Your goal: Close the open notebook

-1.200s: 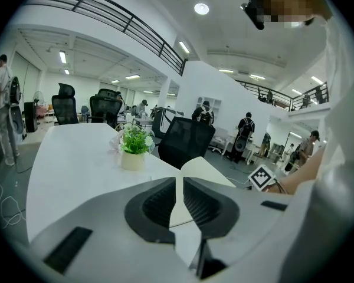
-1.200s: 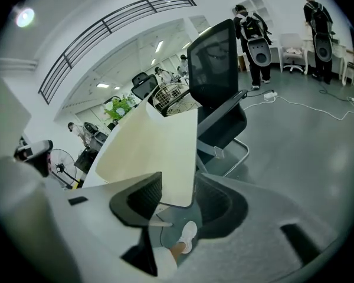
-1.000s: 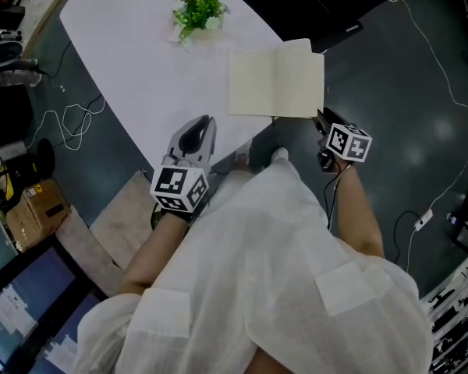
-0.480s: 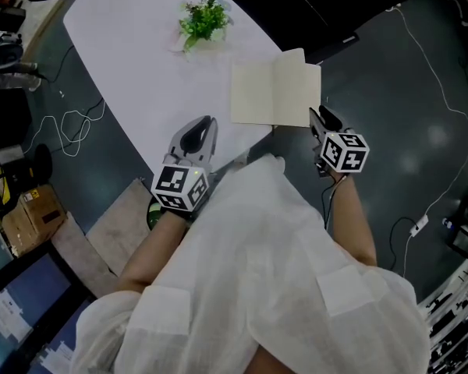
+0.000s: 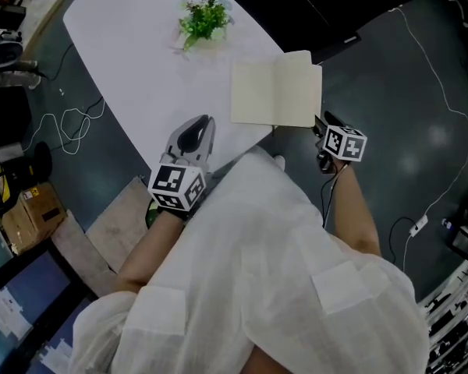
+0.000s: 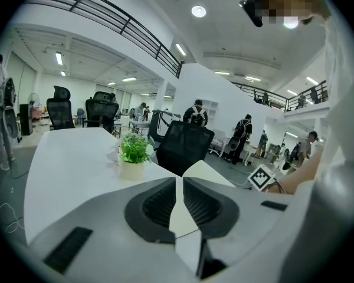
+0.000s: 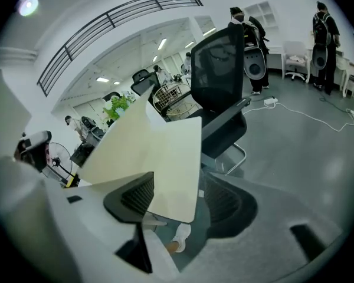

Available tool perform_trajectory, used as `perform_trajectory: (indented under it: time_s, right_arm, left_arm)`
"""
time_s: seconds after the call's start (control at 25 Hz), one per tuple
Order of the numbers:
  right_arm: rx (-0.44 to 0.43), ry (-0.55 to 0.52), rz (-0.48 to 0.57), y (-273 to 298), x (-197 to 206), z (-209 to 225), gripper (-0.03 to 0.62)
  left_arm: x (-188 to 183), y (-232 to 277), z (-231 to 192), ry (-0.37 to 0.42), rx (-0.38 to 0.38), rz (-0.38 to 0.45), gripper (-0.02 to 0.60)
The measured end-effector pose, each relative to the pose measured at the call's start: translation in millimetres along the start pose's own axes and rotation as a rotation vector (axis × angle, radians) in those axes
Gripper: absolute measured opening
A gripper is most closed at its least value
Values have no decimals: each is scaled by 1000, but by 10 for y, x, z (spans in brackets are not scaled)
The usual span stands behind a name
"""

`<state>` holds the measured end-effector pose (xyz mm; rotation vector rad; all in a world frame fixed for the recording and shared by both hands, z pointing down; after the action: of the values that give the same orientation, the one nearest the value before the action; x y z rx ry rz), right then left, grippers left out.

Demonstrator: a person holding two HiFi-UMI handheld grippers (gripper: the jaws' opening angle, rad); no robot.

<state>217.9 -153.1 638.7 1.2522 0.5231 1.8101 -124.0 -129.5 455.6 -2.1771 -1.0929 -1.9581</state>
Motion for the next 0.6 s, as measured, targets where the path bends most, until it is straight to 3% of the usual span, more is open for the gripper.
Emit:
perform_trajectory:
  time_s: [0.32, 0.6]
  right_arm:
    - [-90, 109, -86, 178, 189, 41, 246]
    - [-99, 142, -26, -41, 69, -10, 192]
  left_arm:
    - [15, 9, -5, -1, -11, -13, 34]
    - [-10, -1, 0, 0, -11, -6, 34]
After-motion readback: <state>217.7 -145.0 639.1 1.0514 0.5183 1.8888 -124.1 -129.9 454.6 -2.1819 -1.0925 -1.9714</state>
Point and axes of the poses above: the fingertips, and each gripper's own axes: y forward along the fingers, z to its right, x out of its underside, the point moved 6 cm from there along -y, backward along the fingers
